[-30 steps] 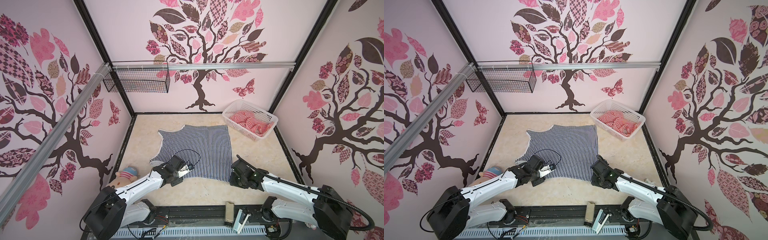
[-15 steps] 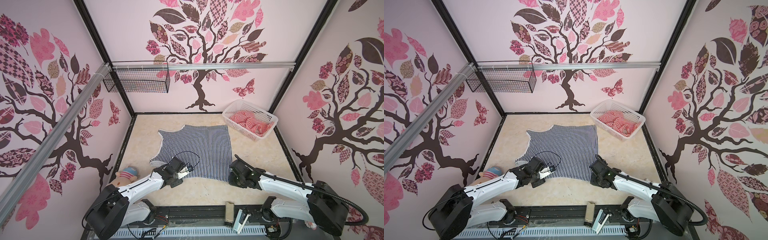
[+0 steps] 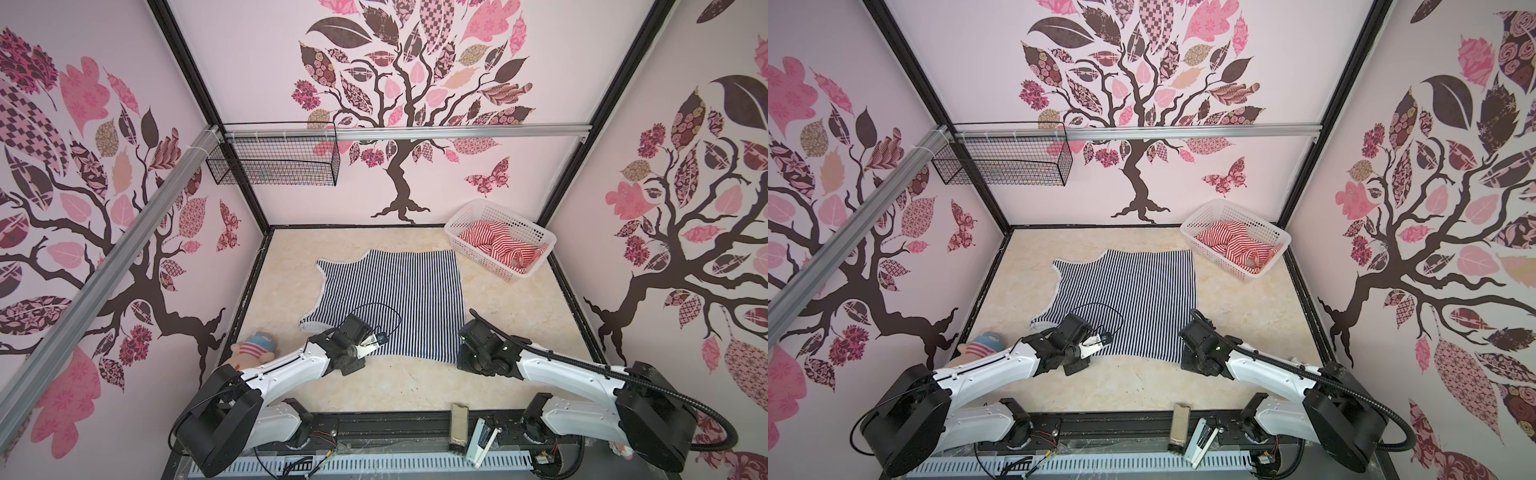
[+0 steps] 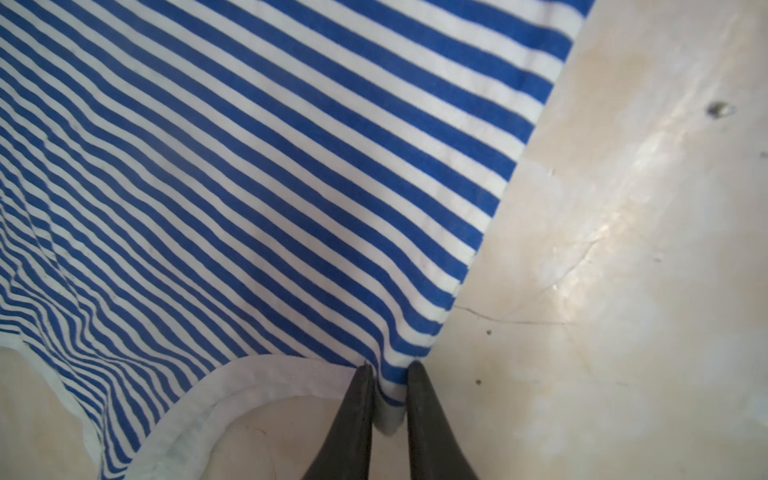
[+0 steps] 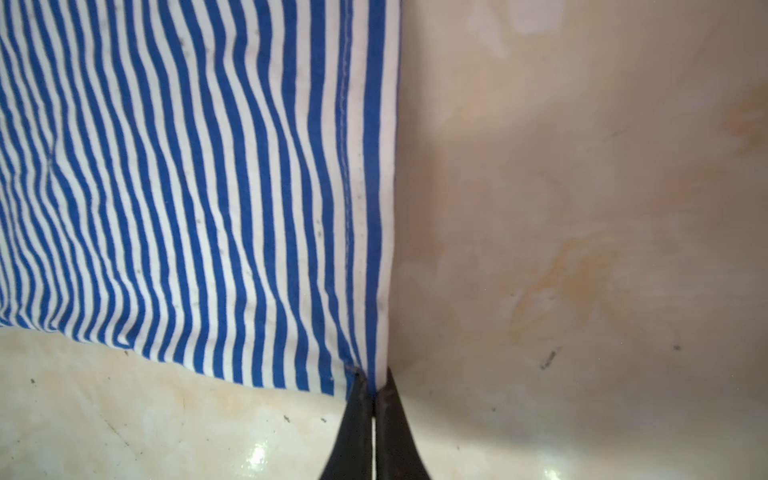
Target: Fold and stack the tank tops
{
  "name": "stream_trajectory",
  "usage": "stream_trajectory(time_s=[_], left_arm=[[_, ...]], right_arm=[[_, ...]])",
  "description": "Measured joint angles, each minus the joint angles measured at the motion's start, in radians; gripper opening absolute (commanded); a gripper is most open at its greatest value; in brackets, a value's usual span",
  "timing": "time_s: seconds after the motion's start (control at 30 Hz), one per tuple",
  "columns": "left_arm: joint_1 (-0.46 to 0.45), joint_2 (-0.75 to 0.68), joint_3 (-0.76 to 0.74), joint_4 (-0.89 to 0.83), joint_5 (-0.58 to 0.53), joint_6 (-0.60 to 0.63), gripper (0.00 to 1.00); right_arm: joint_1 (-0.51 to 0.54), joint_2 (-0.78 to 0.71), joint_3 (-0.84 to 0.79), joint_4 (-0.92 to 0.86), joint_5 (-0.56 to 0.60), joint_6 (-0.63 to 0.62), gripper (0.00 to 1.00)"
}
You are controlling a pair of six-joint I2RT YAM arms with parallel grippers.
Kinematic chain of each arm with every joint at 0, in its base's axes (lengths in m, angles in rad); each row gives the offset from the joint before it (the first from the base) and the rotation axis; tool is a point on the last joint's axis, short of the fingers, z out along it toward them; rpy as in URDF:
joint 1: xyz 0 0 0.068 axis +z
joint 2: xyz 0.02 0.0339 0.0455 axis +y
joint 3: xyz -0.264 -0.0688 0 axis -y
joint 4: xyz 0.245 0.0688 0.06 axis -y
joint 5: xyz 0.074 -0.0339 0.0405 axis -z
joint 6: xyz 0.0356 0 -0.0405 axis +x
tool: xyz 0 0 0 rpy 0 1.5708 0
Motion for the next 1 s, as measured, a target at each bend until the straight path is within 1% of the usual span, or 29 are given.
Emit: stream_trajectory(time_s=[0.1,0.17,0.33,0.67,0.83,1.0], left_arm=[[0.000,0.000,0.005,-0.013,0.007,0.000,0.02],[0.000,0.000,0.014,-0.034,0.021,0.002,0.00],[0.000,-0.015,0.040,-0.130,0.091,0.004,0.00],[0.000,-0.066,0.119,-0.328,0.273,0.002,0.01],[0.000,-0.078,0.168,-0.391,0.313,-0.004,0.01],[0.005,-0.077,0.206,-0.400,0.310,-0.019,0.00]], right_arm=[[0.000,-0.006,0.008,-0.011,0.006,0.000,0.00],[0.000,-0.010,0.019,-0.025,0.011,-0.002,0.00],[0.000,-0.053,0.034,-0.055,0.022,-0.002,0.00],[0.000,-0.219,0.034,-0.169,0.035,-0.002,0.00],[0.000,-0.271,0.042,-0.222,0.059,-0.002,0.00],[-0.016,-0.279,0.091,-0.235,0.081,-0.013,0.00]])
